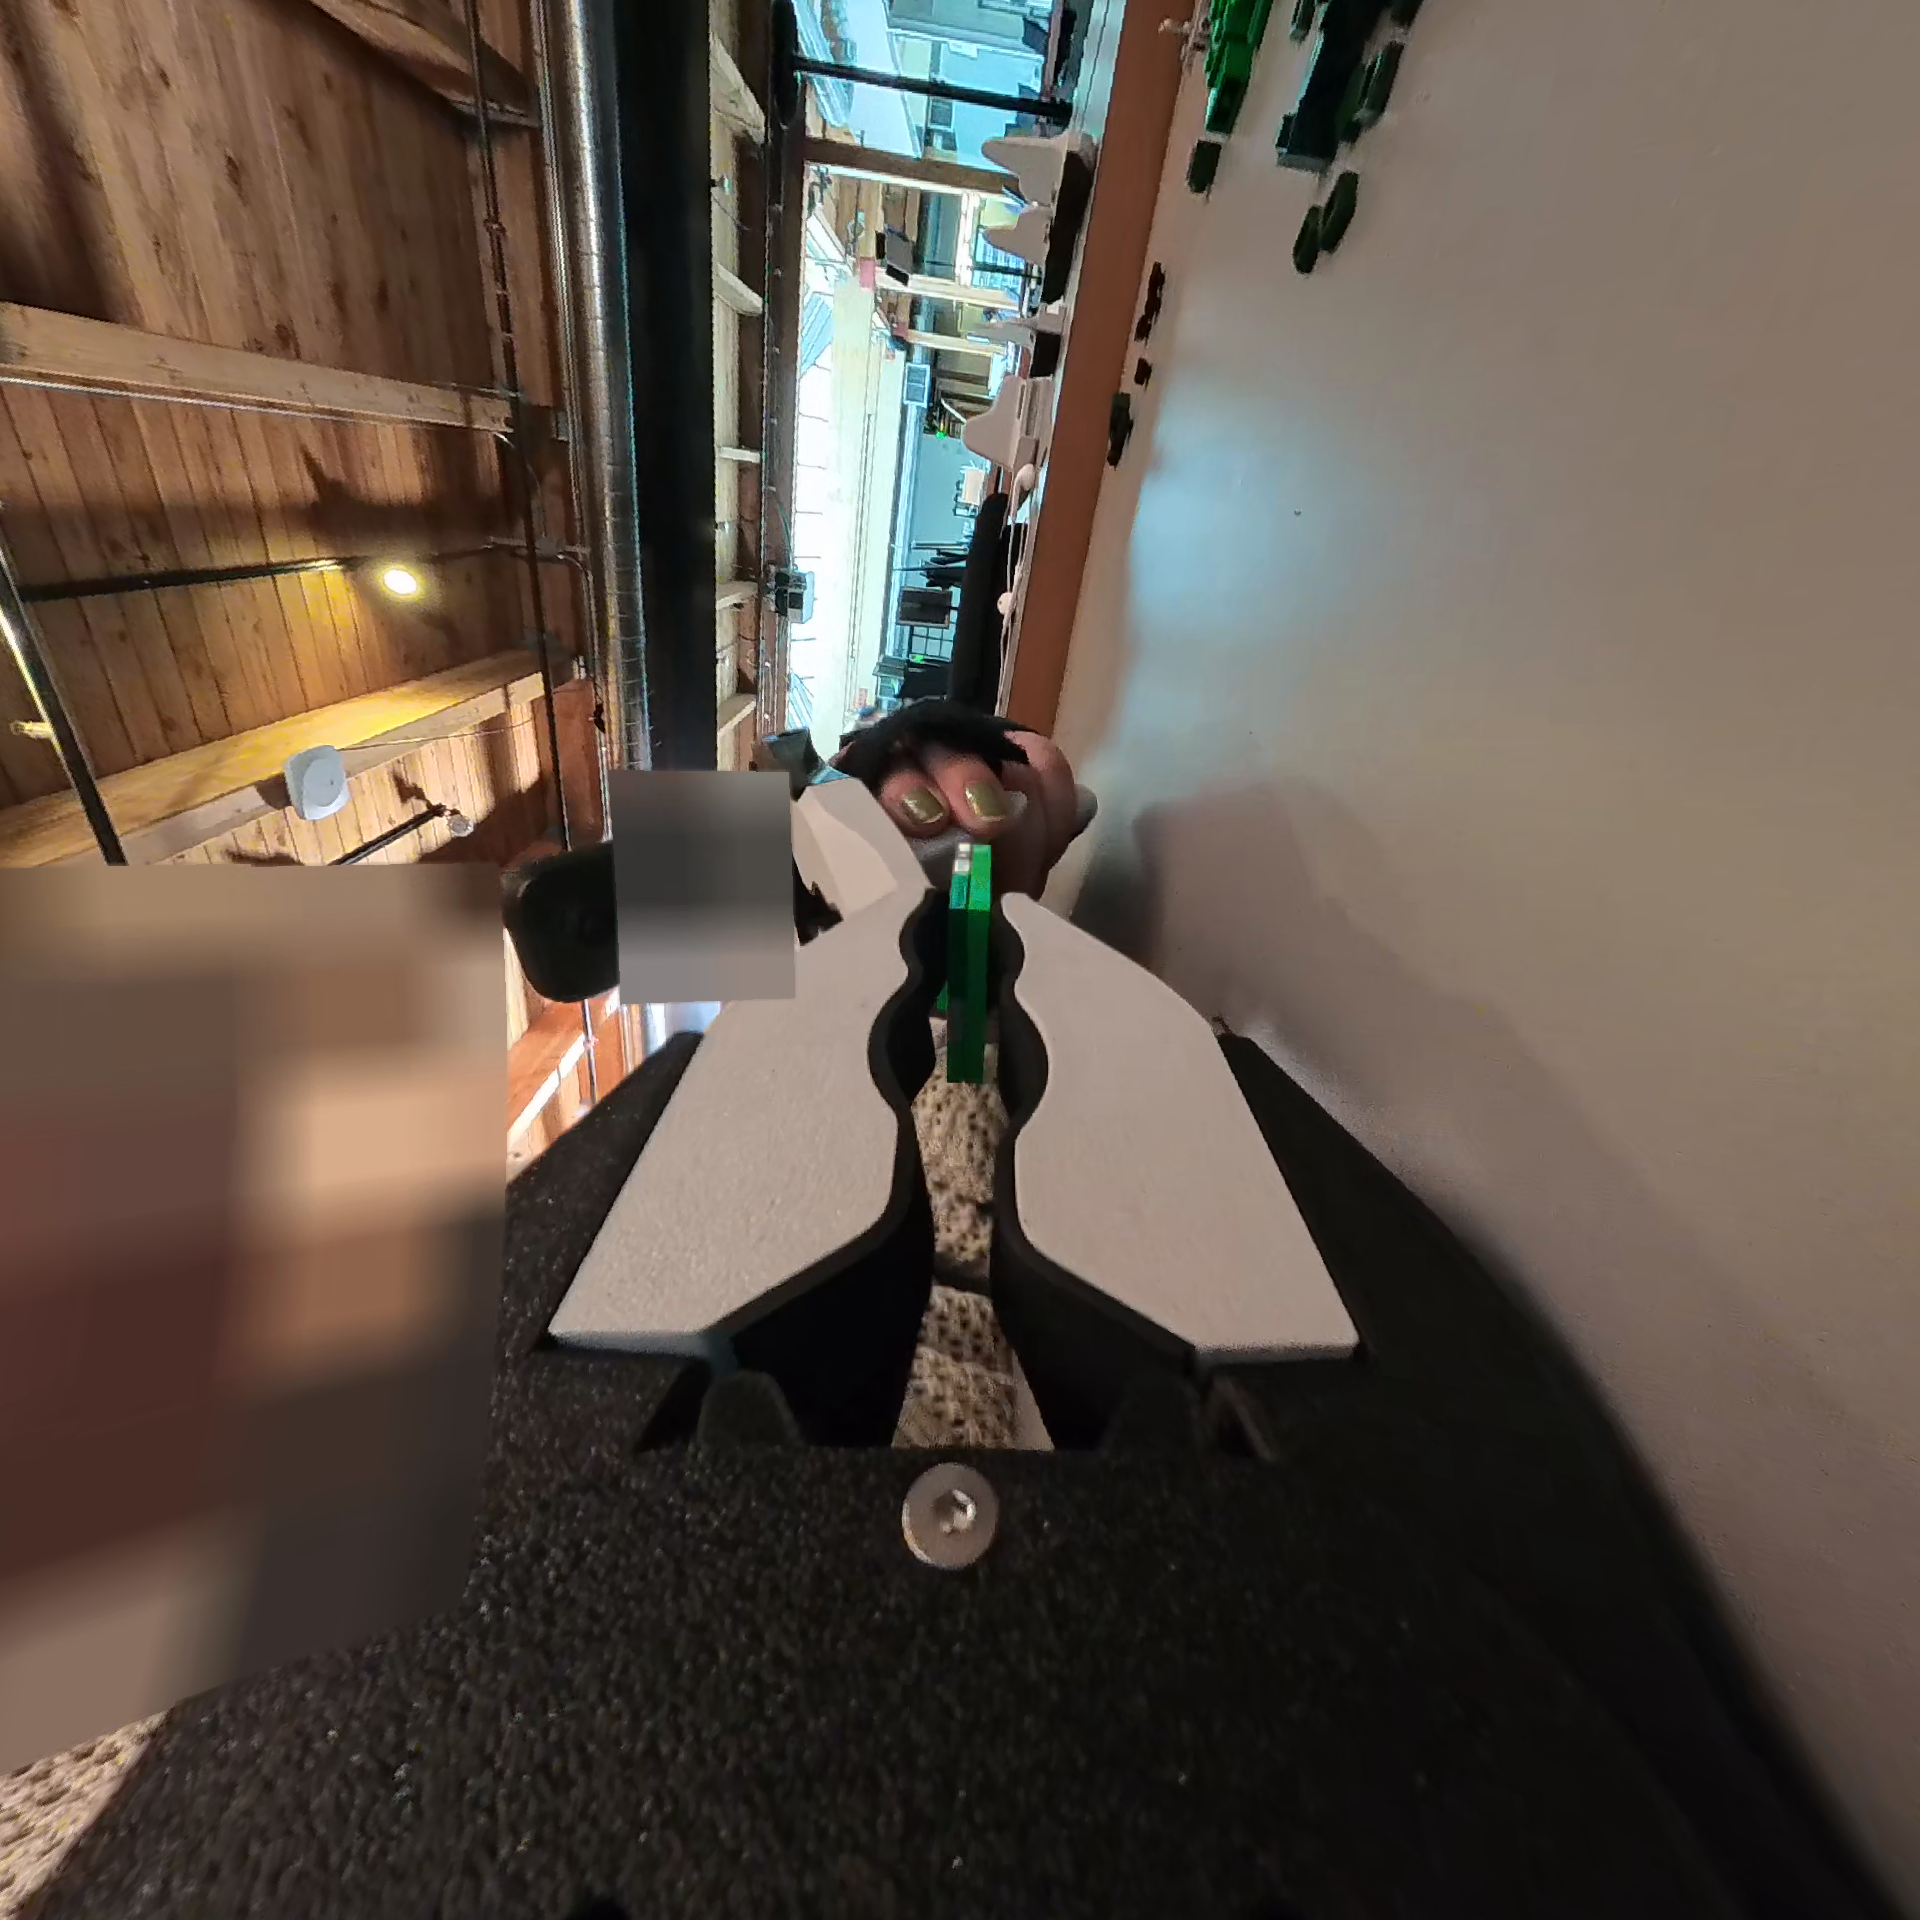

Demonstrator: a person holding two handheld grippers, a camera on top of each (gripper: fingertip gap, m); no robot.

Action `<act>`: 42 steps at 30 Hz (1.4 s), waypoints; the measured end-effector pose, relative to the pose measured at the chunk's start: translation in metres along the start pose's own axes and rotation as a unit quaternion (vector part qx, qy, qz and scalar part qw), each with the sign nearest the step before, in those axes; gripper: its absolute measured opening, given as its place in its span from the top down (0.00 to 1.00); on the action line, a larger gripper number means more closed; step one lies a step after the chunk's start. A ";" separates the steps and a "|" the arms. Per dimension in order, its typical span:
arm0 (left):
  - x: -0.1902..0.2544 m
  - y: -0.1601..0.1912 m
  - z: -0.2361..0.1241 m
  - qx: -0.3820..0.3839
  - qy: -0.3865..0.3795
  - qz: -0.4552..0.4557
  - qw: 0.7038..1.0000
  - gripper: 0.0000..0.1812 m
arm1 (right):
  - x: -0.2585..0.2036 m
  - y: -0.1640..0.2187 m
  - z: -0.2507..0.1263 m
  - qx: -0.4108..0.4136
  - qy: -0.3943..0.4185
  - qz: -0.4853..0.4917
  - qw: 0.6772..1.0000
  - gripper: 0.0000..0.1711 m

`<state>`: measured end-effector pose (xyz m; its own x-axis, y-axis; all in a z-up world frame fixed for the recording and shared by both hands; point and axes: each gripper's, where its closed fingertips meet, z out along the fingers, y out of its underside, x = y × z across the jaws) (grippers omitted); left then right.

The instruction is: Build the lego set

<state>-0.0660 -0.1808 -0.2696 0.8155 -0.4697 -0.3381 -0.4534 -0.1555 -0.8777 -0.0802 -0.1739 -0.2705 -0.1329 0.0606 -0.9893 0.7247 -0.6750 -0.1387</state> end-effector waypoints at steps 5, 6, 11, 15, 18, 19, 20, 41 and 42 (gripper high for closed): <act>0.006 0.000 0.000 0.001 0.015 0.014 1.000 0.91 | 0.001 0.003 0.002 -0.013 0.000 0.004 1.000 0.96; 0.007 0.000 0.000 0.002 0.021 0.012 1.000 0.91 | 0.001 0.004 0.002 -0.017 0.000 0.005 1.000 0.96; 0.009 0.002 0.000 -0.011 0.022 0.026 0.999 0.91 | 0.001 0.006 0.003 -0.026 0.000 0.010 1.000 0.96; 0.008 0.004 -0.001 -0.029 0.015 0.044 0.998 0.91 | 0.002 0.008 0.004 -0.033 0.002 0.009 0.999 0.96; 0.008 0.004 -0.001 -0.032 0.015 0.039 0.999 0.91 | 0.002 0.008 0.004 -0.033 0.002 0.011 0.999 0.96; 0.008 0.004 -0.001 -0.033 0.015 0.039 0.999 0.91 | 0.002 0.007 0.004 -0.032 0.003 0.011 0.999 0.96; 0.008 0.004 -0.001 -0.033 0.014 0.038 0.999 0.91 | 0.002 0.007 0.004 -0.031 0.003 0.011 0.999 0.96; -0.026 -0.002 -0.019 -0.030 -0.168 0.261 0.950 0.76 | -0.006 -0.005 -0.003 0.004 -0.040 0.037 0.999 0.96; -0.027 -0.003 -0.020 -0.032 -0.193 0.309 0.931 0.76 | -0.006 -0.006 -0.003 0.004 -0.041 0.037 0.998 0.96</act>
<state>-0.0939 -0.1856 -0.2512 0.4541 -0.1407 -0.8798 -0.8896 -0.0165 -0.4565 -0.0814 -0.1682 -0.2641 -0.1333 -0.0497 -0.9898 0.7291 -0.6814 -0.0640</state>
